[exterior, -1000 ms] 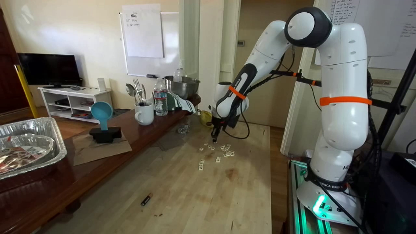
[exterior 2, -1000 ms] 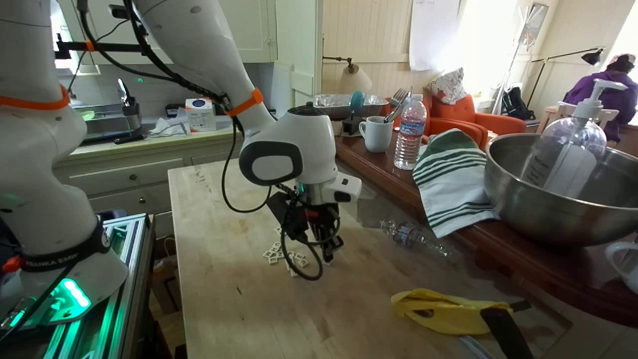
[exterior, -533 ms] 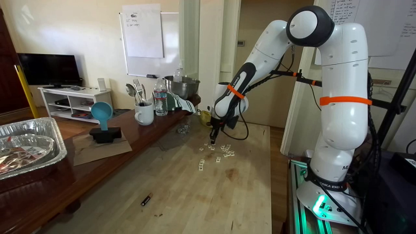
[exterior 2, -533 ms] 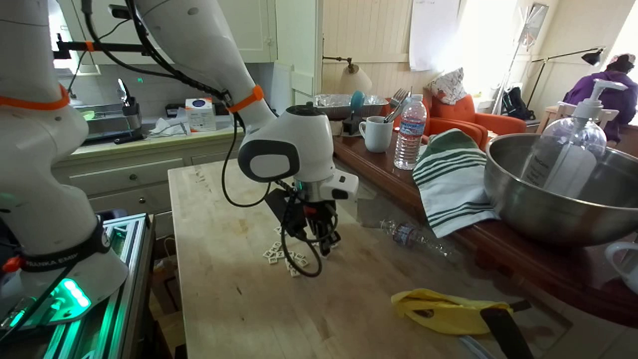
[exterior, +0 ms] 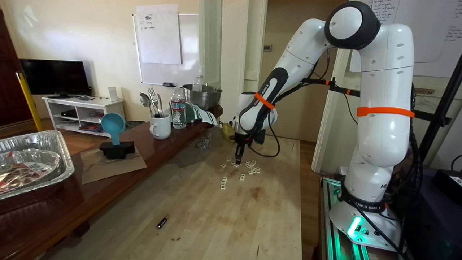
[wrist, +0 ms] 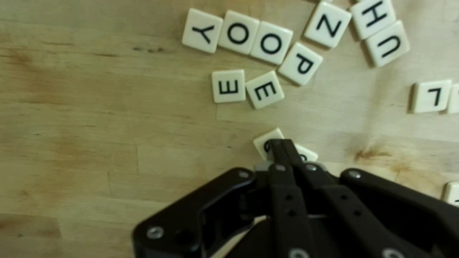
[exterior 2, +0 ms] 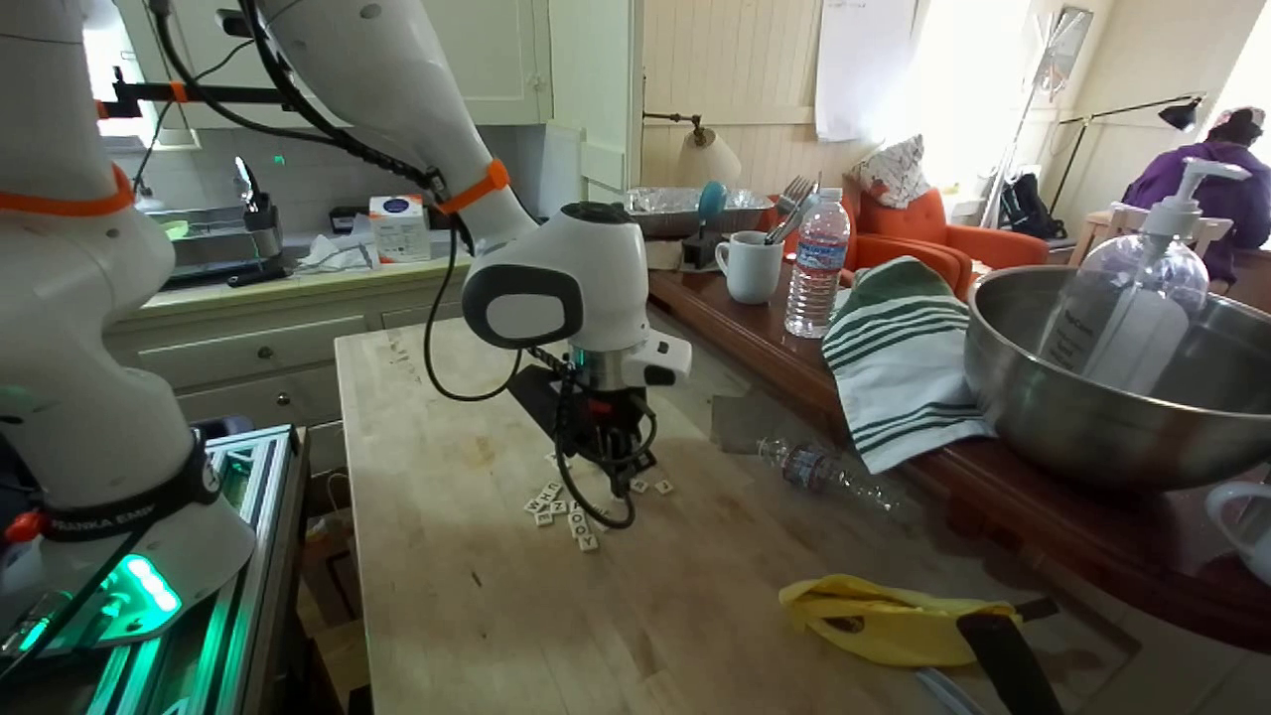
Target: Spell the word aloe using the tile letters
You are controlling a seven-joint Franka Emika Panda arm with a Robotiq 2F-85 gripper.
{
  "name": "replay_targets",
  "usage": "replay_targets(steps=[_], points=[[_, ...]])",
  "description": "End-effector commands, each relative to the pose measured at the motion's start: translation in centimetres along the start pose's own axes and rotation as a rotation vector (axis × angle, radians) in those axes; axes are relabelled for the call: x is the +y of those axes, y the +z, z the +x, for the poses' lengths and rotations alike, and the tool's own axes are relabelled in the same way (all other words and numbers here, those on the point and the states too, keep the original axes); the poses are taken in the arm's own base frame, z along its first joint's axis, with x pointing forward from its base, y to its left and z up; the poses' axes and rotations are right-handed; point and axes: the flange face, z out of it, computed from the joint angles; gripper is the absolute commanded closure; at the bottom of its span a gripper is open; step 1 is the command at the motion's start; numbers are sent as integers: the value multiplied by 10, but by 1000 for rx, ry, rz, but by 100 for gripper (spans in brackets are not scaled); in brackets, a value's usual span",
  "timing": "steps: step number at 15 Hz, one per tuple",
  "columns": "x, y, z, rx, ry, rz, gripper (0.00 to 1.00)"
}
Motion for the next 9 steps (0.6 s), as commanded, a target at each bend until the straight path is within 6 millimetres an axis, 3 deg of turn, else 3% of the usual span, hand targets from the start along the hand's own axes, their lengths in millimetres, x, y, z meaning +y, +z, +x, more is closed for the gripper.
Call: replay_targets(steps=[1, 9], points=[[-20, 13, -20, -94, -61, 44, 100], [-36, 12, -23, -115, -95, 71, 100]])
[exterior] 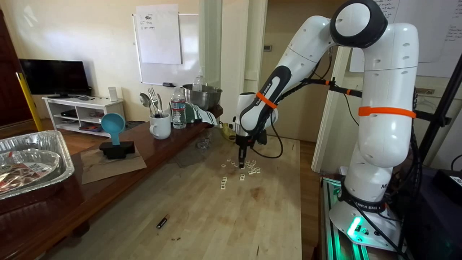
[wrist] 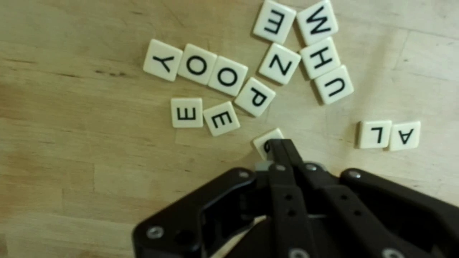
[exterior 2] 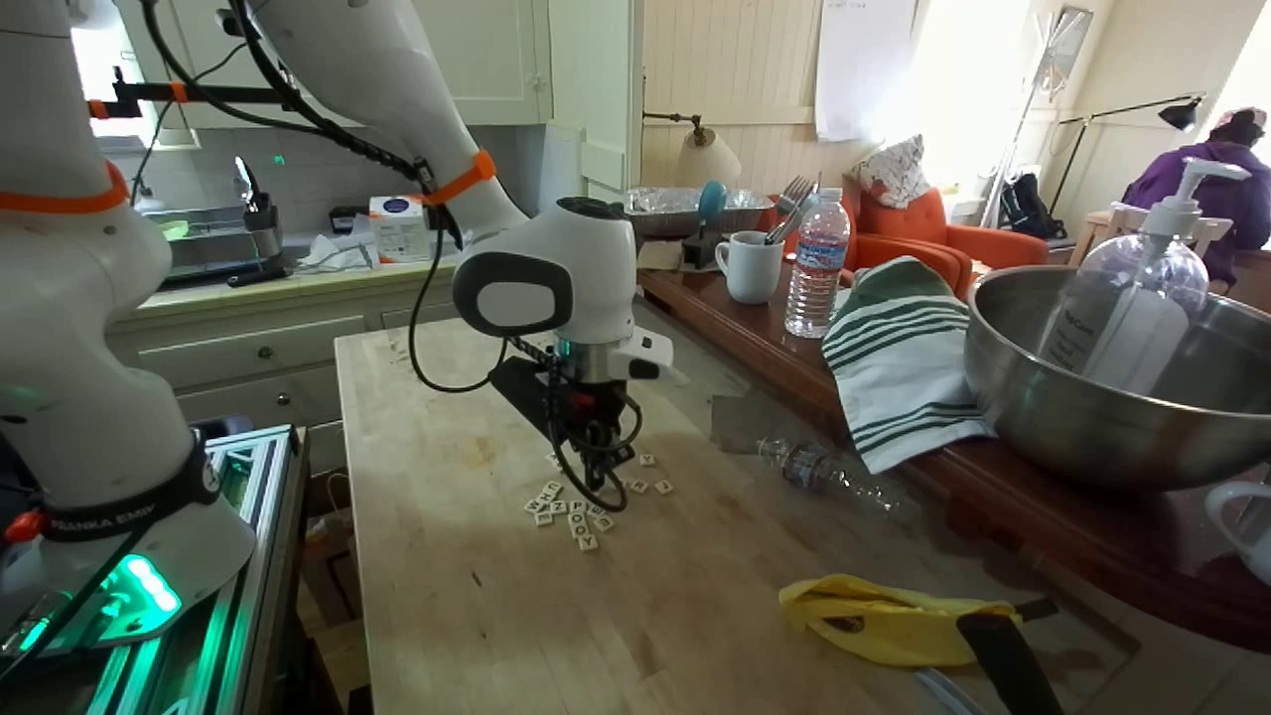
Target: Spell the word aloe using the tile letters
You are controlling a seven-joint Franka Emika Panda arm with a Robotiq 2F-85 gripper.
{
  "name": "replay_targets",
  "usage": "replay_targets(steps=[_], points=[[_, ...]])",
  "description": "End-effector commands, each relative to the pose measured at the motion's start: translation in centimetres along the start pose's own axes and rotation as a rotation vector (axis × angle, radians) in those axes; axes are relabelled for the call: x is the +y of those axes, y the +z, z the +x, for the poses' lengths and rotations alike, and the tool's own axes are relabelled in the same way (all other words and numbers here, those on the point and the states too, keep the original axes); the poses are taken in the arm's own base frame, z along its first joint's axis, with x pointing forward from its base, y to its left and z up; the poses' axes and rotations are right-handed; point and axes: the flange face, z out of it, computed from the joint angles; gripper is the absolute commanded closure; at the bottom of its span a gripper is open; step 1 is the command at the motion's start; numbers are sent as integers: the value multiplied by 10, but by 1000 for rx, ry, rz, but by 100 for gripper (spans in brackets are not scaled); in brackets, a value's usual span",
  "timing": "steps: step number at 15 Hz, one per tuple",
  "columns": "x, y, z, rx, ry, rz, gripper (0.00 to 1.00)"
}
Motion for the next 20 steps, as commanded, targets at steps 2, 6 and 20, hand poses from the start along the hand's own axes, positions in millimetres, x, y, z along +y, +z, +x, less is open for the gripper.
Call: replay_targets(steps=[2, 6, 20], points=[[-18, 14, -13, -47, -21, 40, 100], [-24, 14, -14, -54, -15, 49, 100], [-37, 15, -11, -89, 104, 99, 100]])
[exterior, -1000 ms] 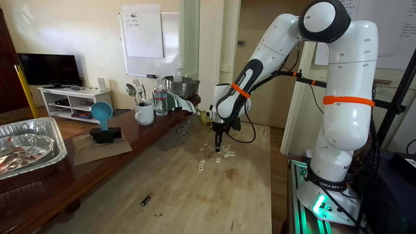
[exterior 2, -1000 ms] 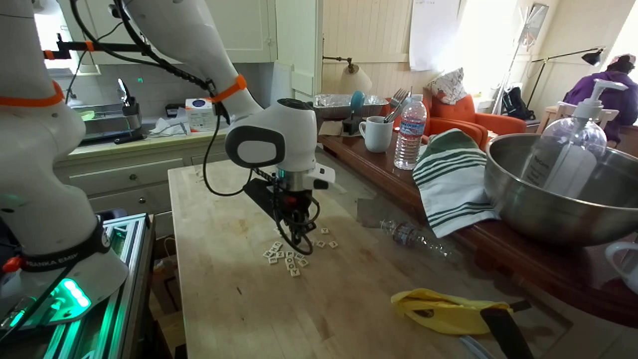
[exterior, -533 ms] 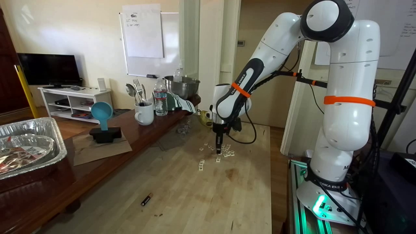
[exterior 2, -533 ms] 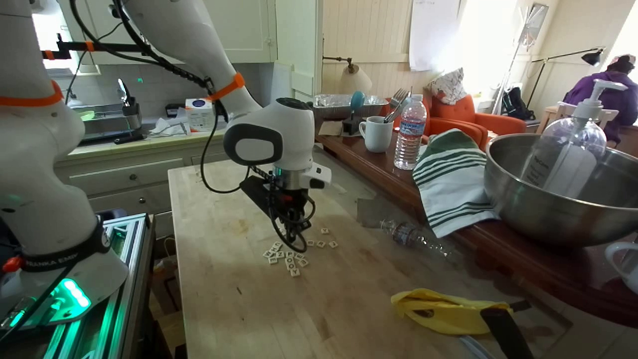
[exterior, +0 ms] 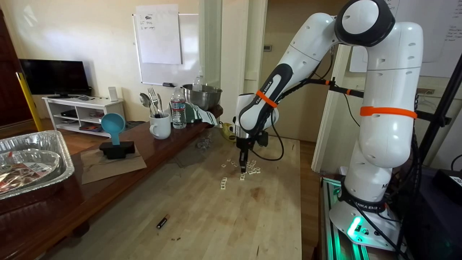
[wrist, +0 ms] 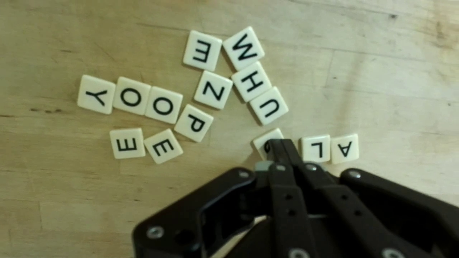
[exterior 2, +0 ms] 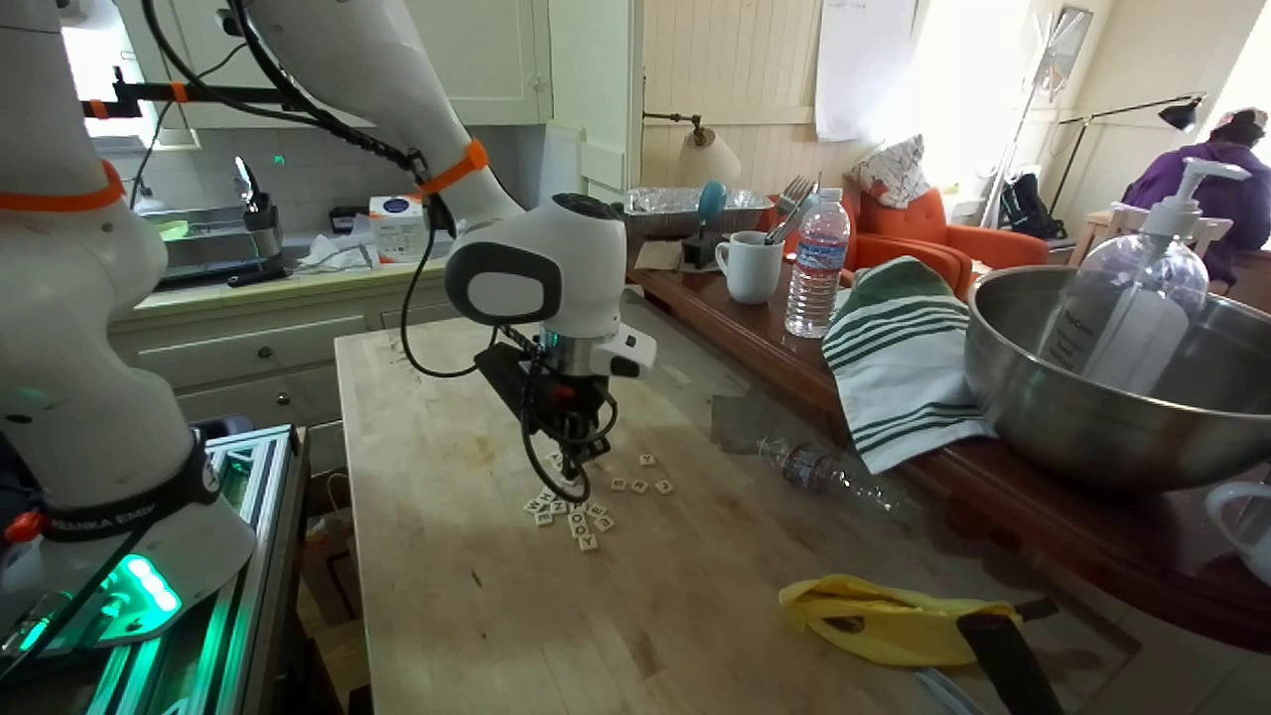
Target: Spell the word aloe using the tile letters
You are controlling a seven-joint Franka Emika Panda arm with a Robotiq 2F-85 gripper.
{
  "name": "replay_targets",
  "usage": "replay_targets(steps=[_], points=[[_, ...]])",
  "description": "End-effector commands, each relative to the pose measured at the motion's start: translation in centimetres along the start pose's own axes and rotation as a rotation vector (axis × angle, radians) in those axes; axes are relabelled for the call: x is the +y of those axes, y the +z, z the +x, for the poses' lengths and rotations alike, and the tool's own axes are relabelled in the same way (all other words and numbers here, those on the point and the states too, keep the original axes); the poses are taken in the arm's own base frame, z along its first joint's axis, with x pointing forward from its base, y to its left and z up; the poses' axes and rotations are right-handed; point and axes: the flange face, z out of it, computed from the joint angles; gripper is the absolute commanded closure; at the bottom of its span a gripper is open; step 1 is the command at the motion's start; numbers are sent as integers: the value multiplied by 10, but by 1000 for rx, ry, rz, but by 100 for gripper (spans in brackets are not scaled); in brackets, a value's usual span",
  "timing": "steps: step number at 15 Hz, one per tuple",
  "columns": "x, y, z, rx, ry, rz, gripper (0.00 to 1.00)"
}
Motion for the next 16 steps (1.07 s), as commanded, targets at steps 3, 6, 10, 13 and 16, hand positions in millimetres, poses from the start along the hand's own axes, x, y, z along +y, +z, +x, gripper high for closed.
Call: replay_targets(steps=[3, 6, 10, 13, 16], points=[[-12, 15, -7, -43, 76, 48, 100], [-13, 15, -6, -41, 111, 59, 100], [-15, 16, -6, -40, 165, 73, 100], [-17, 16, -5, -46, 207, 91, 100], [-18, 16, -4, -47, 245, 103, 100]])
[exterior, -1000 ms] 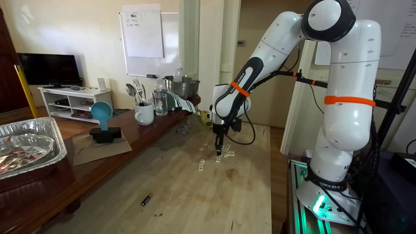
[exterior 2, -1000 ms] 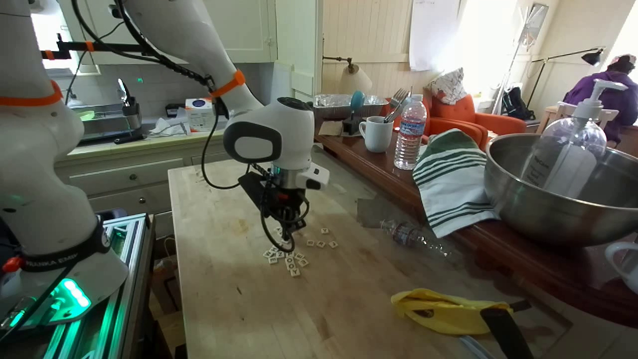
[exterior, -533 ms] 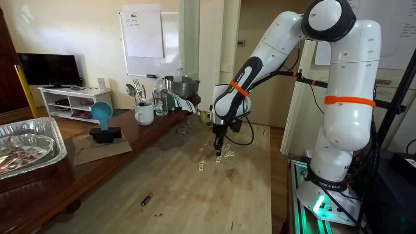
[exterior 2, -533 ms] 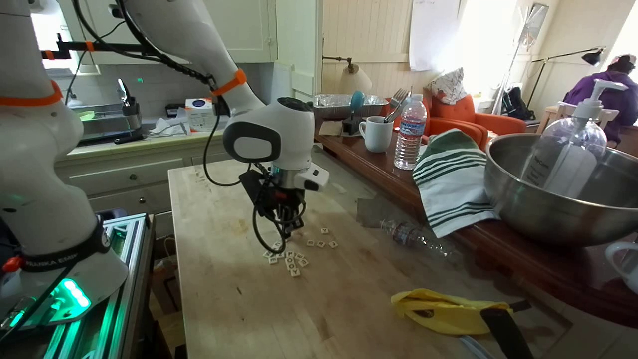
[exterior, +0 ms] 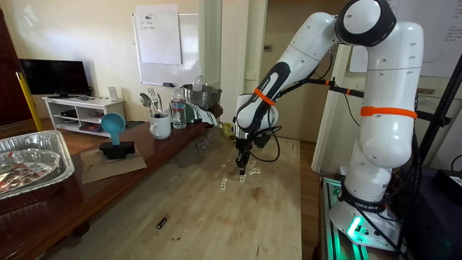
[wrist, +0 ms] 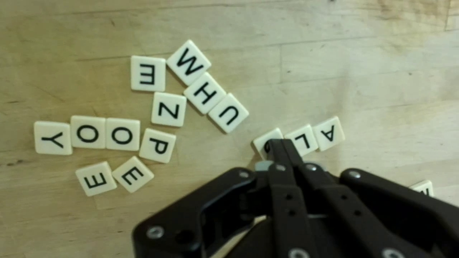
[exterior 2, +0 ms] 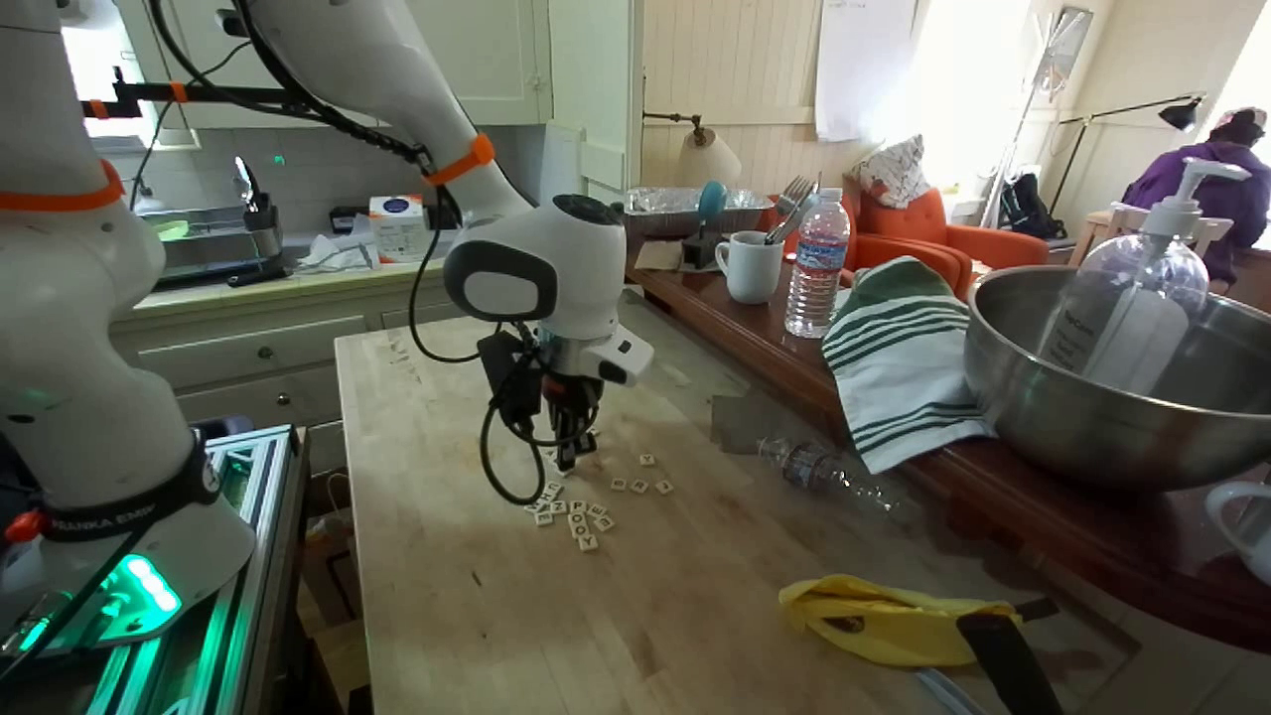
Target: Spell the word aloe using the tile letters
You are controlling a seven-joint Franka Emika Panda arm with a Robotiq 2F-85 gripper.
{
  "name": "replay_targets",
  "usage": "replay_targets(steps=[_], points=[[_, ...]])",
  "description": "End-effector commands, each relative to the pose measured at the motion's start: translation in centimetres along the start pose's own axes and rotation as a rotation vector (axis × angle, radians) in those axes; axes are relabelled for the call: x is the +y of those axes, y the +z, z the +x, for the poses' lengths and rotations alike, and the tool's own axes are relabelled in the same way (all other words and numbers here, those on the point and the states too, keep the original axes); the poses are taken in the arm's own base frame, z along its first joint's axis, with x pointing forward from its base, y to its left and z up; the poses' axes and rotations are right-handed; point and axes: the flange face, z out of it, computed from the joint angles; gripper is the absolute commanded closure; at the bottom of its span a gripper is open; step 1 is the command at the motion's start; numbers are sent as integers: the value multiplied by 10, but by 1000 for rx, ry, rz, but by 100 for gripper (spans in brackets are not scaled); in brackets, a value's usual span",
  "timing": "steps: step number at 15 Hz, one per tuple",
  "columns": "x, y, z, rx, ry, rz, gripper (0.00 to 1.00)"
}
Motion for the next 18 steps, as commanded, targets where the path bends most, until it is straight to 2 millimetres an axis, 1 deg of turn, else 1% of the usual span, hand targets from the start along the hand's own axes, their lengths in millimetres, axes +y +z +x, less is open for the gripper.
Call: replay_targets(steps=[1, 9, 18], points=[[-7, 15, -6, -51, 62, 38, 100], [-5, 6, -7, -18, 108, 42, 100], [-5, -11, -10, 34, 124, 55, 100]])
